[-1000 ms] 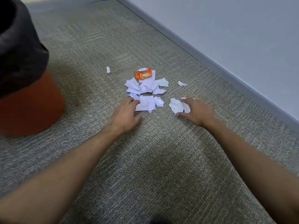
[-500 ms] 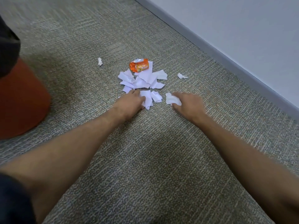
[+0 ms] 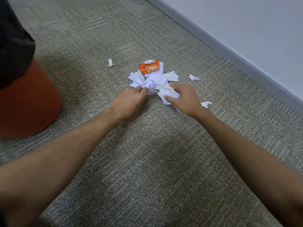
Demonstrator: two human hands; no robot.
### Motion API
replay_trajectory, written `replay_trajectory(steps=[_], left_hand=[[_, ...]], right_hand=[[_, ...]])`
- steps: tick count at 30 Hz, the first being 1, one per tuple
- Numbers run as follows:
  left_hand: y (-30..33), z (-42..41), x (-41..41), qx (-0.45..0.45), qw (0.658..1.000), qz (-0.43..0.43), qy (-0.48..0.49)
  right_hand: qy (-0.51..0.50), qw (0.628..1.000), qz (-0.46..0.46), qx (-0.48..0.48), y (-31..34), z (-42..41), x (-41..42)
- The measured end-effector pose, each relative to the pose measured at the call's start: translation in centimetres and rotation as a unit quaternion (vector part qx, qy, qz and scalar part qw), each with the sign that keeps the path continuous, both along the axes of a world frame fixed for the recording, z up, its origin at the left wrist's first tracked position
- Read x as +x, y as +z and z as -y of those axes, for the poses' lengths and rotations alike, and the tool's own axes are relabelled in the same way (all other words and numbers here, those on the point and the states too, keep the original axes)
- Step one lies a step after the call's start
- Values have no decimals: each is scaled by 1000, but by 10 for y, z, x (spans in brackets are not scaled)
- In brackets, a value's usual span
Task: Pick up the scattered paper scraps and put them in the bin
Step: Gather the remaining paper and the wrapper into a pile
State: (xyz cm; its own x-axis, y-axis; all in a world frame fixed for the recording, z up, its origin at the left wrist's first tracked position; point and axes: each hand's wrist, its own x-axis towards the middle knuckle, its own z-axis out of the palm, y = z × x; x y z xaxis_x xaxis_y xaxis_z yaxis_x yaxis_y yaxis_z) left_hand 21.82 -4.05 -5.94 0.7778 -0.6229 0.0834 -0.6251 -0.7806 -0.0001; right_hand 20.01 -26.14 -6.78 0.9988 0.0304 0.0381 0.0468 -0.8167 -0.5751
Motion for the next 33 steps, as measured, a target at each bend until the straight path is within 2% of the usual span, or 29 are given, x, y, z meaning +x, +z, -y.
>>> replay_trajectory(steps=[4,7,9,11,14,16,19,26,29,33], left_hand=[[12,-3,-3,-28,999,23,23],[16,-7,-5,-39,998,24,38],[15,-11,-5,-47,998,26,45],[18,-17,-5,-68,996,33,53],[28,-25,-7,-95,993,46,57],[37,-32,-10,-109,991,61,58],[59,-43,-16,-146,983,95,57],[151,-88,-36,-275,935,195,109],[201,-129,-44,-335,897,247,149],[248,-193,-44,-443,827,240,249]], right_hand=[[20,978,-45,-200,-8,-13,9],[9,966,-30,-258,-10,-23,14],[-1,966,-14,-260,-14,-24,15],[-16,977,4,-213,-14,-23,14],[-34,998,18,-48,-2,-20,13],[-21,997,31,71,15,-21,12],[-10,985,19,173,49,-33,7],[7,973,64,220,153,-86,11],[34,964,94,248,206,-129,20],[141,947,118,264,262,-197,29]])
